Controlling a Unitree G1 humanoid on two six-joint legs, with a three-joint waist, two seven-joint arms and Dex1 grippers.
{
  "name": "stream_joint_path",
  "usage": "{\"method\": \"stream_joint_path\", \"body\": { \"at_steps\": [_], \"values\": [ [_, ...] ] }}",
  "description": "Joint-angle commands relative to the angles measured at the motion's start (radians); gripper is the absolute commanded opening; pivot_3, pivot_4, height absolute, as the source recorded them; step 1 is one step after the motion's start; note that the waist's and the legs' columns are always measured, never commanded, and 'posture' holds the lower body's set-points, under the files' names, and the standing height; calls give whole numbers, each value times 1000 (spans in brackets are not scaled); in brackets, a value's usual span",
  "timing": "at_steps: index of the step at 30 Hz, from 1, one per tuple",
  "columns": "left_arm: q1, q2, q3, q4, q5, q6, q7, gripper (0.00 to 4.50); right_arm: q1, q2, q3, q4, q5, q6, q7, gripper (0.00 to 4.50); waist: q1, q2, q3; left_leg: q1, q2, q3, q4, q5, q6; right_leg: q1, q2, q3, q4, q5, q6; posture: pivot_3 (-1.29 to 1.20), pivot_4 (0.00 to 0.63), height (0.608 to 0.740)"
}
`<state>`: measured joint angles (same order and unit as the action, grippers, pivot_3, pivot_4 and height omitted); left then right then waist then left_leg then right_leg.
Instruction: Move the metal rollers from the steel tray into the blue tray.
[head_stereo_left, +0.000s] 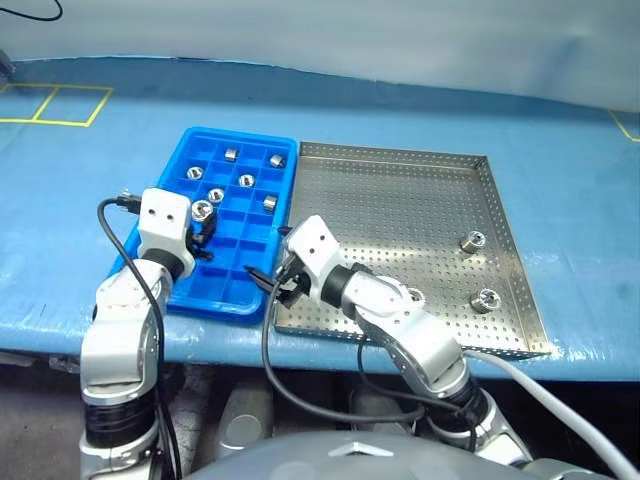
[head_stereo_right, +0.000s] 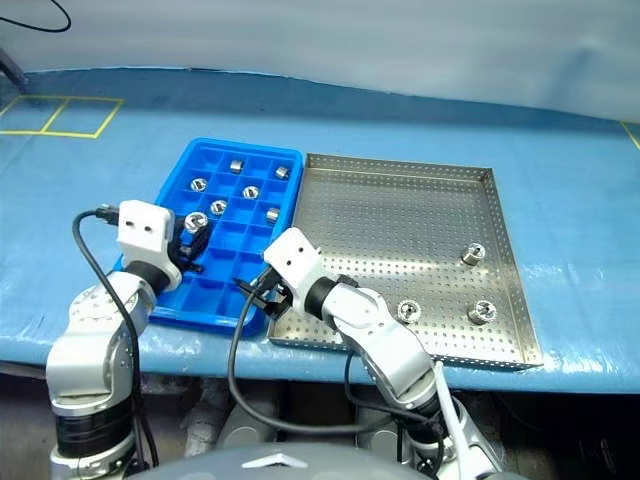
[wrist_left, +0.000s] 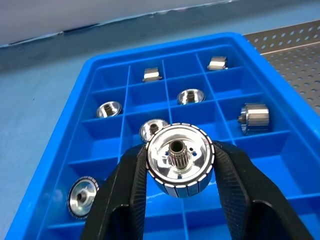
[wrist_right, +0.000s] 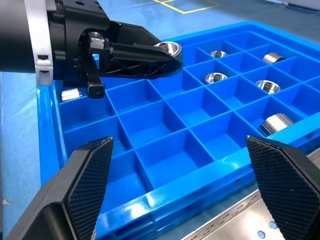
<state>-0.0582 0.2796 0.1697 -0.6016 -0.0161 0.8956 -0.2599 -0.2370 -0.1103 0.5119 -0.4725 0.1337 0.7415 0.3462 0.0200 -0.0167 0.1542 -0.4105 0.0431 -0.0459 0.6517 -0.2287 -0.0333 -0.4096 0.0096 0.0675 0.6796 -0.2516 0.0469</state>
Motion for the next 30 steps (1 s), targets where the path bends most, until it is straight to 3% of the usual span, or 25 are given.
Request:
{"method": "stream_joint_path", "body": {
  "at_steps": [1, 20, 24, 28, 30],
  "values": [
    [0, -8, 5, -22, 20, 19, 56, 1705, -8, 16, -3, -8, 9, -33, 8, 4500, 1, 0, 0, 0, 0, 0, 0, 0, 0, 0, 0, 0, 0, 0, 0, 168, 150, 740],
    [61, 46, 30, -75, -1, 211, 87, 1705, 27, 14, -20, -15, 3, -39, -7, 4500, -7, 0, 0, 0, 0, 1, -2, 0, 0, -1, 0, 0, 0, 0, -1, 135, 150, 740],
    [43, 41, 26, -69, -7, 198, 93, 3010, 28, 15, -19, -15, 2, -40, -7, 4500, -7, 0, 0, 0, 0, 1, -2, 0, 0, -1, 0, 0, -1, 0, -1, 135, 150, 740],
    [-17, -13, -2, -40, -33, 58, 91, 4272, 35, 12, -29, -24, -2, -43, -14, 4500, 0, 0, 0, -1, 0, 0, -2, 0, 0, -1, 0, 0, -1, 0, -1, 113, 150, 740],
    [-43, -31, -35, -26, -58, -47, 57, 4272, 42, -1, -50, -45, -4, -43, -20, 4500, 1, -1, 0, -1, 0, 0, -1, 0, 0, -1, -1, 0, -1, 0, 0, 104, 150, 740]
  ]
}}
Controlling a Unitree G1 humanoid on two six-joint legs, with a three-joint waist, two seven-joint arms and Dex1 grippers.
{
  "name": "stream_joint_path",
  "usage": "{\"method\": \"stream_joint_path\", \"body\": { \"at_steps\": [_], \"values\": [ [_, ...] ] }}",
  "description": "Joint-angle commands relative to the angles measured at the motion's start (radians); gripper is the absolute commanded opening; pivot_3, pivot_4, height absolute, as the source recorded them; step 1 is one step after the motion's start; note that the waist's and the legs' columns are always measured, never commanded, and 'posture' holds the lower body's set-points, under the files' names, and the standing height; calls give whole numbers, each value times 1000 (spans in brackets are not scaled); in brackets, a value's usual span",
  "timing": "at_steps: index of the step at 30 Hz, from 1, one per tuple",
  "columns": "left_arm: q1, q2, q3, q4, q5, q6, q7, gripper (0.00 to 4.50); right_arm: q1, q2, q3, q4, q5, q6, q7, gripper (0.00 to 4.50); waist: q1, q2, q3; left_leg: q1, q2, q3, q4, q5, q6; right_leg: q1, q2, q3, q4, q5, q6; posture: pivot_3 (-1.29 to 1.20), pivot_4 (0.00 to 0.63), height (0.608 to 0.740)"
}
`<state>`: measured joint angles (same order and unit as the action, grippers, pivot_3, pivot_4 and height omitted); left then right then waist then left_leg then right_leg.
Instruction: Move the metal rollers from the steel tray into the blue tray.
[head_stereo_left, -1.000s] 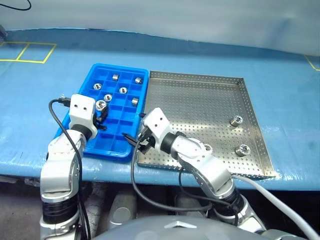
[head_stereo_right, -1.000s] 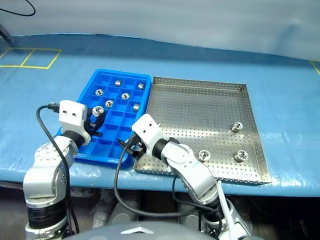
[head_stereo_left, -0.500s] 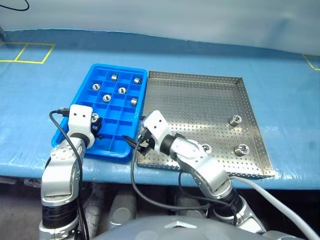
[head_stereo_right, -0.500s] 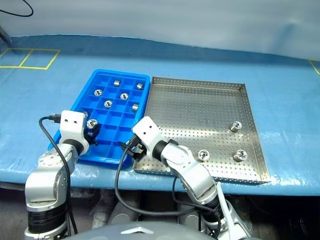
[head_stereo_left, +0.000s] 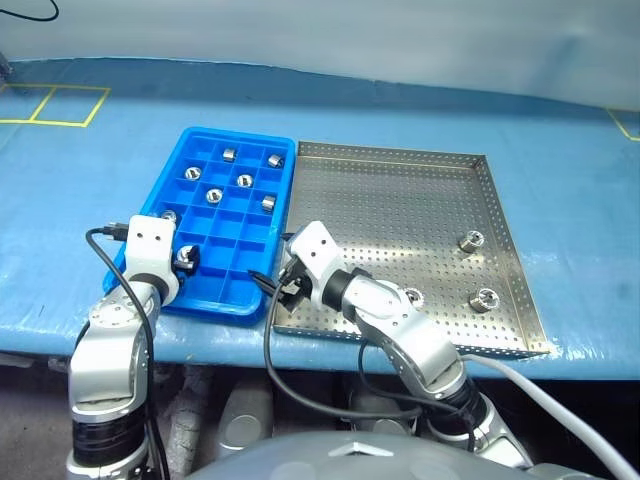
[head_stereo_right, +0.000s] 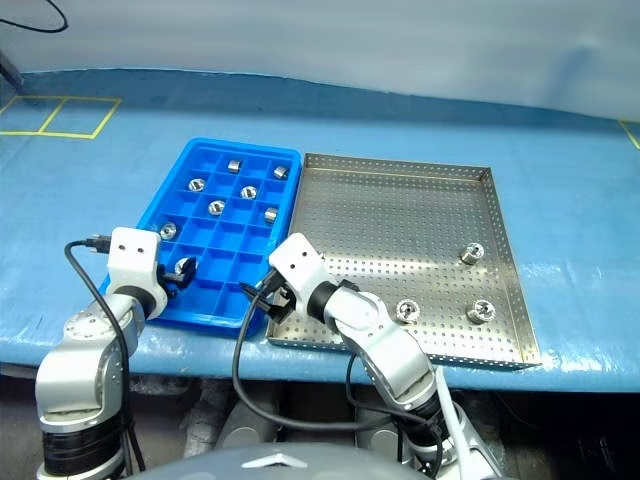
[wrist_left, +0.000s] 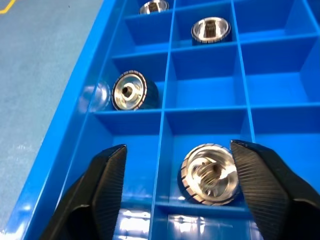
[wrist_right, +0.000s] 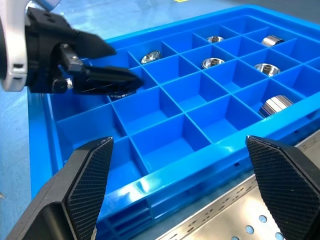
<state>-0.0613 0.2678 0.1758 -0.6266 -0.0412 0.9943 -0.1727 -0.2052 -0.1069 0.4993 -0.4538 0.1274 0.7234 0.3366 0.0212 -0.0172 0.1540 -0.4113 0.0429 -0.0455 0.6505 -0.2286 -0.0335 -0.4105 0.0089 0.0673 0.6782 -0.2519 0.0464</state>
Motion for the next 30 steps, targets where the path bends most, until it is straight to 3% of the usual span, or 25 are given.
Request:
{"method": "stream_joint_path", "body": {
  "at_steps": [1, 4, 7, 12, 16, 22, 30],
  "values": [
    [-52, -27, -59, 7, -43, -201, -46, 4272, 15, -13, -55, -80, 2, -22, -16, 4500, -1, 0, 0, 0, 0, 0, 0, 0, 0, 0, 0, 0, 0, 0, 0, 94, 150, 740],
    [-84, -58, -122, 39, -79, -330, -93, 4272, 46, -43, -140, -143, 3, 2, -41, 4500, -3, 0, 0, -1, -1, 1, 0, 0, 0, 0, -1, 1, -1, 1, 1, 66, 150, 740],
    [-85, -17, -257, 71, -93, -434, -221, 4272, 108, -129, -263, -225, -7, 54, -54, 4500, -9, 0, 0, -1, -1, 1, -1, 0, 0, 0, -1, 1, -2, 1, 0, 35, 150, 740],
    [-86, 28, -356, 131, -158, -483, -371, 4272, 239, -261, -440, -343, -11, 178, -64, 4500, -35, 1, 0, -1, -1, 2, -2, -1, 1, -1, -1, 2, -2, 0, -1, -33, 150, 740],
    [-114, 47, -406, 185, -186, -498, -456, 4272, 299, -271, -600, -381, -54, 284, -146, 4500, -66, 2, 0, 0, 1, 3, -2, -1, 1, -1, 1, 3, -1, -1, 0, -90, 150, 740],
    [-152, 27, -441, 225, -192, -514, -479, 4272, 153, -198, -625, -255, -95, 359, -254, 4500, -116, 3, 0, 2, 1, 7, 0, 0, 3, -1, 1, 7, 0, 0, 0, -124, 150, 740],
    [-157, 12, -449, 224, -191, -503, -467, 4272, -67, -112, -679, 28, -115, 377, -355, 4500, -115, 3, 1, 0, -1, 10, -1, 0, 4, -3, 1, 12, -1, 3, 5, -91, 150, 740]
  ]
}}
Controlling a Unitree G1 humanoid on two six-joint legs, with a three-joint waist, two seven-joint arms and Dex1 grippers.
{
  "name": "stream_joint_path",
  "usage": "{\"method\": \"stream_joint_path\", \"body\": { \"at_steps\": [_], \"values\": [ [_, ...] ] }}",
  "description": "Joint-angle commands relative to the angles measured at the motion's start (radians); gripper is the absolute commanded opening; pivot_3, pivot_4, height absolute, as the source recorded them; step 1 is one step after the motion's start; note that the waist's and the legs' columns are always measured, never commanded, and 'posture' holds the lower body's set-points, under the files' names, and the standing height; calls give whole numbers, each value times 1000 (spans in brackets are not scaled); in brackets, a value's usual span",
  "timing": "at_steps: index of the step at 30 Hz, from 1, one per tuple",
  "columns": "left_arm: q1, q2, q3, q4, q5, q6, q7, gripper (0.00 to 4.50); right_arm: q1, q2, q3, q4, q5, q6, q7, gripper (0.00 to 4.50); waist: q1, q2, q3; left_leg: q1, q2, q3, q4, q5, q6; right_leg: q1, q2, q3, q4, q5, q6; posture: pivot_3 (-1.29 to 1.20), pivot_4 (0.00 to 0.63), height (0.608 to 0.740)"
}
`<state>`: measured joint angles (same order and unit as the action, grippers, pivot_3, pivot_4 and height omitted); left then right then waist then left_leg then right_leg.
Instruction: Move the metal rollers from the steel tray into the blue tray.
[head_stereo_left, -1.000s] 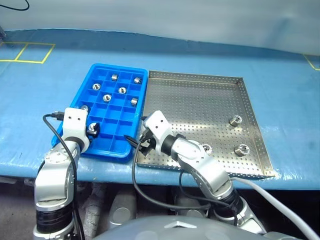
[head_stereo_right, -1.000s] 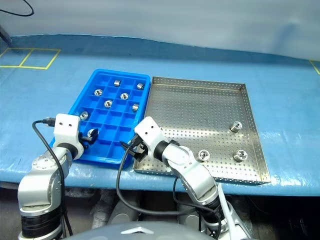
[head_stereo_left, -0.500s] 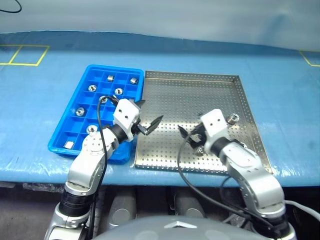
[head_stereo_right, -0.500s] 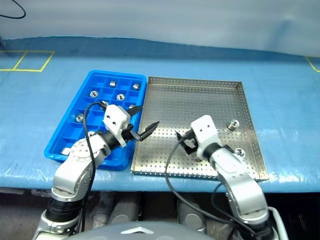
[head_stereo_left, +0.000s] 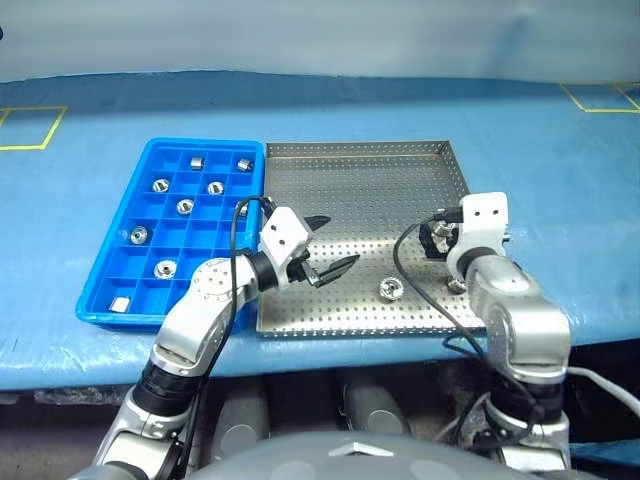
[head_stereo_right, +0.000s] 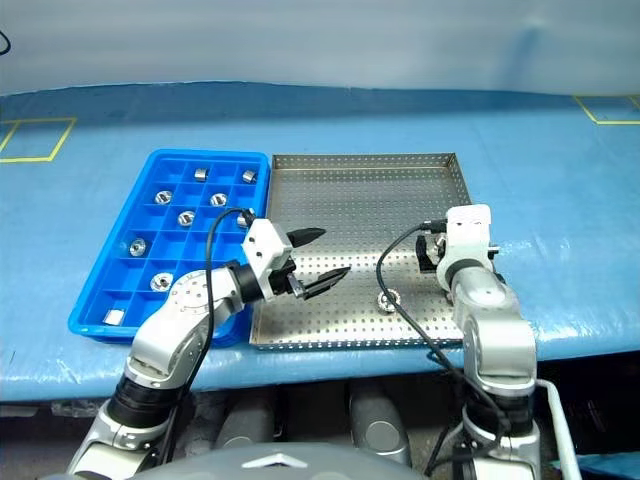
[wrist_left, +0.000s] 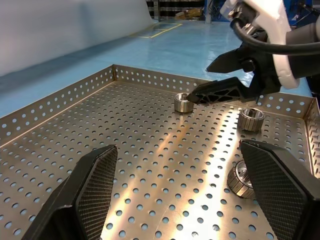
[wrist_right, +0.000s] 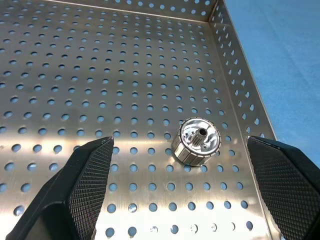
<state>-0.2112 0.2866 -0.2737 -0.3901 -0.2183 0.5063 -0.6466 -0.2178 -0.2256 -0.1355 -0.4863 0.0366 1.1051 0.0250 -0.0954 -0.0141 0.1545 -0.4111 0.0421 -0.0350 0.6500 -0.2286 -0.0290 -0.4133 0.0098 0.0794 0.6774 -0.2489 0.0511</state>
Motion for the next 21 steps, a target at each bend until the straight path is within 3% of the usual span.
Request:
{"method": "stream_joint_path", "body": {
  "at_steps": [1, 17, 21],
  "values": [
    [-4, -9, 3, -14, -15, -13, 11, 4272, -76, 14, -58, 92, -19, -8, -50, 4500, 3, 0, 0, 0, 0, 0, 0, 0, 0, 0, 0, 0, 0, 0, 0, -88, 150, 740],
    [11, -9, 17, -18, -21, -22, 35, 4272, -173, 46, -48, 281, -41, -11, -106, 4500, 4, 1, 0, 0, 0, 2, -1, -1, 1, -1, 0, 2, -1, 0, 0, -66, 150, 740],
    [14, -13, 20, -14, -22, -30, 42, 4300, -190, 66, -54, 307, -56, -16, -144, 3622, 5, 1, 0, 0, 0, 2, -2, -1, 1, -1, 0, 2, -1, 0, 1, -59, 150, 740]
  ]
}}
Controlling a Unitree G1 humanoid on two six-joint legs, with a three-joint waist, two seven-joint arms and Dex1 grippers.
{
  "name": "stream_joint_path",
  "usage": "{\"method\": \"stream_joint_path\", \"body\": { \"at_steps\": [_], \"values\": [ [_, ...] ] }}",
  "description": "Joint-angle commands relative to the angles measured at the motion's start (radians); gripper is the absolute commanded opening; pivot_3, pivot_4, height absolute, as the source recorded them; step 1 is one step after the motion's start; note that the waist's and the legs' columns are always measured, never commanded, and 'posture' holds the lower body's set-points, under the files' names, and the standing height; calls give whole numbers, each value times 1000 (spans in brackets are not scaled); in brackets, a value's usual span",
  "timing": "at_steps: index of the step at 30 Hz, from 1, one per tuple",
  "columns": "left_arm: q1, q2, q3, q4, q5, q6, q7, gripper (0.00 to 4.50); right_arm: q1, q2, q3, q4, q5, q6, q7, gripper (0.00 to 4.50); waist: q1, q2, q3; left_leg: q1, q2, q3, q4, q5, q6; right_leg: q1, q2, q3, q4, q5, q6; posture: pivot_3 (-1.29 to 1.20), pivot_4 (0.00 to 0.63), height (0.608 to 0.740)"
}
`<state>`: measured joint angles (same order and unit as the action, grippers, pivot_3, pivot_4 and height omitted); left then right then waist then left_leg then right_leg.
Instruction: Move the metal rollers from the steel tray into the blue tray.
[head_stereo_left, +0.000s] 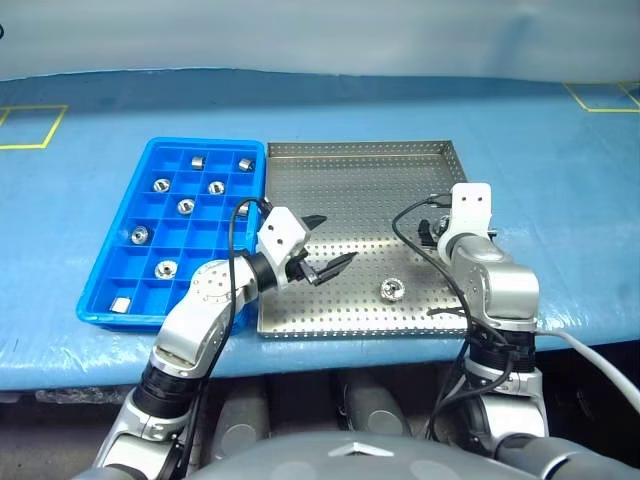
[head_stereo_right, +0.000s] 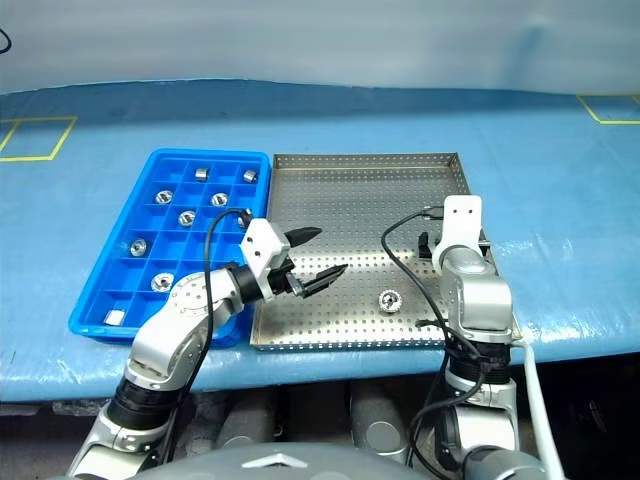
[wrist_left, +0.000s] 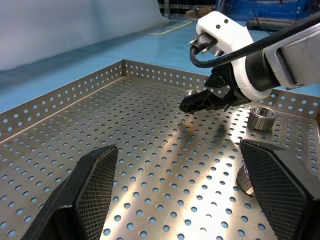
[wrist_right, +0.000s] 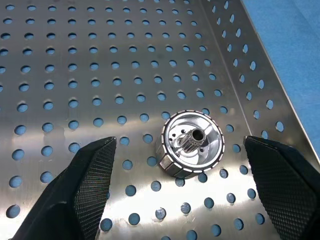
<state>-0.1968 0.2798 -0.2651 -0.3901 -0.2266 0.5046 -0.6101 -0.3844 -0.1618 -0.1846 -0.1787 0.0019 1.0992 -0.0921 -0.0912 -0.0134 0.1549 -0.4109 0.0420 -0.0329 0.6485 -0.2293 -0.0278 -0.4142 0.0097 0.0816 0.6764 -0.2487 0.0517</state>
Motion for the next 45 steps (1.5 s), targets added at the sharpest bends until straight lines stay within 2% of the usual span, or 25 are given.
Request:
{"method": "stream_joint_path", "body": {
  "at_steps": [1, 6, 10, 14, 18, 26, 33, 39, 45],
  "values": [
    [0, -7, 13, -12, -14, -29, 7, 4300, -26, 1, -4, 4, -25, -11, -31, 3310, 1, 0, 0, 0, 0, 0, 0, 0, 0, 0, 0, 0, 0, 0, 0, -56, 150, 740],
    [5, -9, 17, -9, -16, -34, 20, 4300, -34, 7, -13, 17, -30, -21, -43, 1712, 4, 0, 0, 0, 0, 0, 0, 0, 0, 0, 0, 0, 0, 0, 0, -45, 150, 740],
    [10, -5, 21, -13, -19, -39, 25, 4300, -24, 0, 36, -26, -17, -64, 1, 1709, 5, 0, 0, 0, 0, 0, 0, 0, 0, 0, 0, 0, 0, 0, 0, -38, 150, 740],
    [43, -2, 76, -42, -48, -42, 40, 4300, -46, -2, 183, -147, 67, -99, 175, 1709, 0, 2, 1, 0, 0, 1, -1, 0, 0, -1, 0, 1, 0, 0, 0, -25, 150, 740],
    [86, 28, 155, -97, -87, -25, 51, 4300, -94, 9, 294, -160, 84, -117, 242, 1709, 4, 2, 1, 0, 2, 0, -1, 0, 0, -1, 2, 0, 1, 0, -1, 8, 150, 740],
    [255, 127, 349, -288, -129, 10, 105, 4300, -243, 123, 458, 33, 75, -241, 303, 1709, 46, 1, 2, -1, 1, -1, -1, 0, 0, -1, 0, -2, -1, 0, -1, 164, 150, 740],
    [448, 160, 466, -439, -155, 38, 149, 4300, -352, 229, 524, 221, 86, -369, 377, 1709, 109, 1, 2, -1, 2, -3, -3, 0, 0, -1, 0, -6, -1, -2, -4, 305, 150, 740],
    [540, 148, 467, -487, -140, 42, 200, 4300, -373, 296, 591, 402, 61, -478, 444, 1709, 159, 1, 2, -1, 2, -6, -3, 0, -1, -1, 0, -9, -1, -3, -6, 368, 150, 740],
    [549, 138, 443, -493, -144, 33, 225, 4300, -354, 320, 627, 478, 40, -523, 471, 1709, 187, 1, 2, -1, 2, -6, -3, 0, -1, -1, 0, -10, -1, -6, -11, 379, 150, 740]
  ]
}}
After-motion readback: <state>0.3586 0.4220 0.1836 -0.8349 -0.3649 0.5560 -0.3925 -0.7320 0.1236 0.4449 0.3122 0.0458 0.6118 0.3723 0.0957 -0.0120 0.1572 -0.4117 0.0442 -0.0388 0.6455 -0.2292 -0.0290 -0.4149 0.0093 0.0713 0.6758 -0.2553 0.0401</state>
